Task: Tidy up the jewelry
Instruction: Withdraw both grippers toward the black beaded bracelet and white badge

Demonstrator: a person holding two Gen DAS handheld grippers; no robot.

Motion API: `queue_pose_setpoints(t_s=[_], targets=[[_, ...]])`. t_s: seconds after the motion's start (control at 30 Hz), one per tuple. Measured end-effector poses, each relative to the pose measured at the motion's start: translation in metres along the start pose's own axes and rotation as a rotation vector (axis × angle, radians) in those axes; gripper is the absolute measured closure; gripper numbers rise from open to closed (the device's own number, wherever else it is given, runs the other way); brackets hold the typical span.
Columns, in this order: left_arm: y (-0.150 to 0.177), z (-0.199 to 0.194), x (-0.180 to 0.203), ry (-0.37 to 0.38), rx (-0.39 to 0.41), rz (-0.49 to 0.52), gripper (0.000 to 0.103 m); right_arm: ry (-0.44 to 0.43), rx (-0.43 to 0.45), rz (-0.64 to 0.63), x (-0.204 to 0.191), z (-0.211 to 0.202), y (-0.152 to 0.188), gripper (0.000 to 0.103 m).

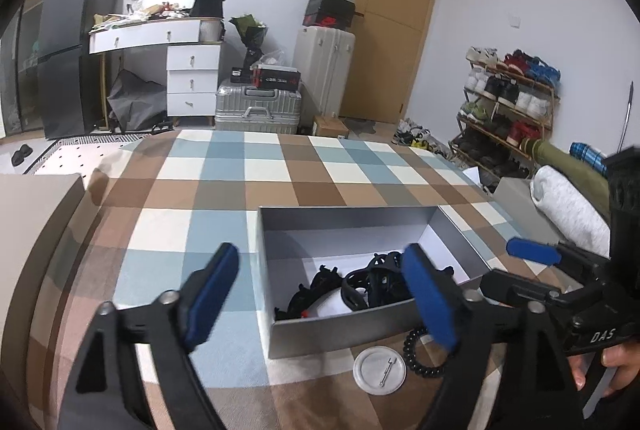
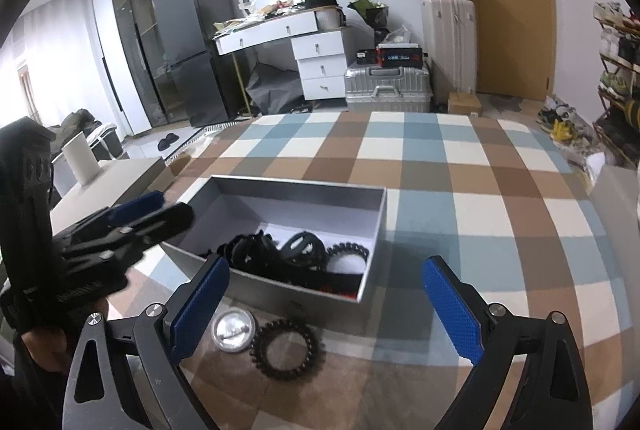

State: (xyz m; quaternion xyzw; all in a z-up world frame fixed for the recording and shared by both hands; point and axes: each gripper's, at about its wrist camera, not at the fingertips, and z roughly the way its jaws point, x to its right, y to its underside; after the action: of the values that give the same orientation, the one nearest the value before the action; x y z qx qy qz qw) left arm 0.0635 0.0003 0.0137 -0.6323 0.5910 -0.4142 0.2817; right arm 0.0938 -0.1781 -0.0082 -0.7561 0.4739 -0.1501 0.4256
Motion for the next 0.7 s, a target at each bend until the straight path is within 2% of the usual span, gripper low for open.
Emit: queue_pose_setpoints(t_s=[0.07, 0.1, 0.13, 0.2, 0.7], targets=[[0.003, -0.005, -0.001, -0.004, 0.013, -0.003, 0.013, 0.001, -0.011, 0.001, 0.002, 0.0, 0.003, 0.004], [0.004, -0.008, -0.001, -0.005, 0.018, 0.0, 0.004, 0.001, -0.017, 0.001, 0.003, 0.0, 0.006, 0.004], [0.005, -0.008, -0.001, -0.006, 0.021, 0.001, 0.001, 0.001, -0.023, 0.0, 0.003, 0.0, 0.007, 0.004], [0.01, -0.012, -0.001, -0.002, 0.027, 0.008, 0.001, 0.001, -0.034, 0.005, 0.004, 0.0, 0.012, 0.003], [0.025, -0.004, 0.004, 0.031, -0.086, 0.06, 0.001, -0.013, -0.121, -0.021, -0.003, 0.009, 0.027, 0.002]])
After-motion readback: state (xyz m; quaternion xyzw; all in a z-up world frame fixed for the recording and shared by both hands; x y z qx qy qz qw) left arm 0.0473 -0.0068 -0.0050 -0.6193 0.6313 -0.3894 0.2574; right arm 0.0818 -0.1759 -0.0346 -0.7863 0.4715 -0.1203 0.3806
